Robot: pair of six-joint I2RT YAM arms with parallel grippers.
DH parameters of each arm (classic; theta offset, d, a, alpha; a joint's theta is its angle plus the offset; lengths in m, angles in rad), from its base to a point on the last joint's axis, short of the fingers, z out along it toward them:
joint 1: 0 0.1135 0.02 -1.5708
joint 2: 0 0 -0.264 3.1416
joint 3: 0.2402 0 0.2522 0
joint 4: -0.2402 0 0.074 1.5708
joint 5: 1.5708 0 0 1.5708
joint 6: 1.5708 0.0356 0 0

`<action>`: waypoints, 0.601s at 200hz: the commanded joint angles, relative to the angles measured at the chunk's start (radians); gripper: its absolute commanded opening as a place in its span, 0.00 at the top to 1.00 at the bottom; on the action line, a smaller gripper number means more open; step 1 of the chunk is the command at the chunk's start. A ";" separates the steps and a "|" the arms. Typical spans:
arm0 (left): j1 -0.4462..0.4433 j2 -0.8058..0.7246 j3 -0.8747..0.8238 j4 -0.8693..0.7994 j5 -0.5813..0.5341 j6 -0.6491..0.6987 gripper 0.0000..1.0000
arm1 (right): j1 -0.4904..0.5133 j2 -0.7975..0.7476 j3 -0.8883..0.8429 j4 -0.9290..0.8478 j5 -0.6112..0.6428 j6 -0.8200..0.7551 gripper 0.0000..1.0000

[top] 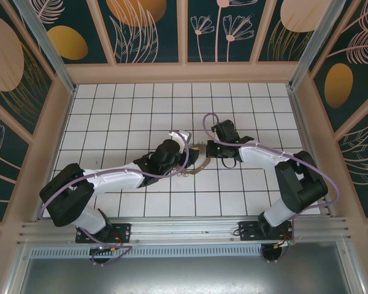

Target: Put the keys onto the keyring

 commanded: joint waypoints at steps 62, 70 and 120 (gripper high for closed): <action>0.010 -0.024 -0.008 0.013 0.001 -0.026 0.35 | -0.043 0.033 -0.050 0.066 -0.096 -0.004 1.00; 0.009 -0.022 -0.006 0.013 0.003 -0.028 0.35 | -0.050 0.035 -0.049 0.067 -0.096 -0.005 1.00; 0.009 -0.020 0.007 0.004 0.016 -0.035 0.35 | -0.081 -0.033 -0.057 0.064 -0.073 0.017 0.59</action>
